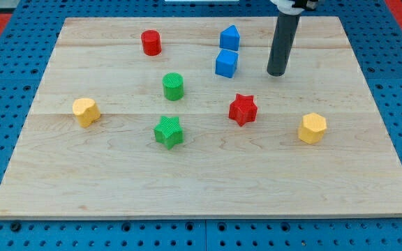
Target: Push the red circle into the green circle
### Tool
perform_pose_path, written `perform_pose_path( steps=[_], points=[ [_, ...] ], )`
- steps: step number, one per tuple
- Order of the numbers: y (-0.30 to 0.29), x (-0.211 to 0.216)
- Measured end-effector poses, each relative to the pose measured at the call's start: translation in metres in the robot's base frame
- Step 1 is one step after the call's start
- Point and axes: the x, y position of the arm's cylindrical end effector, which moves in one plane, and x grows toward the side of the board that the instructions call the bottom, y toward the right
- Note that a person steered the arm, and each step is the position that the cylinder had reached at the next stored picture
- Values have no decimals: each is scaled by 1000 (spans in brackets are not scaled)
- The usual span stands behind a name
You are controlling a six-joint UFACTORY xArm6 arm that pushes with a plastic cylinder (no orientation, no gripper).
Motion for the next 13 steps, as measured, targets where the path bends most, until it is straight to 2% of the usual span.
perform_pose_path(
  steps=[1,3,4,6,7,8,9,12,13],
  points=[
    [-24,8],
    [-5,-11],
    [-14,-70],
    [-157,-83],
    [-188,-104],
    [-261,-127],
    [-325,-100],
    [-334,-105],
    [-300,-98]
  ],
)
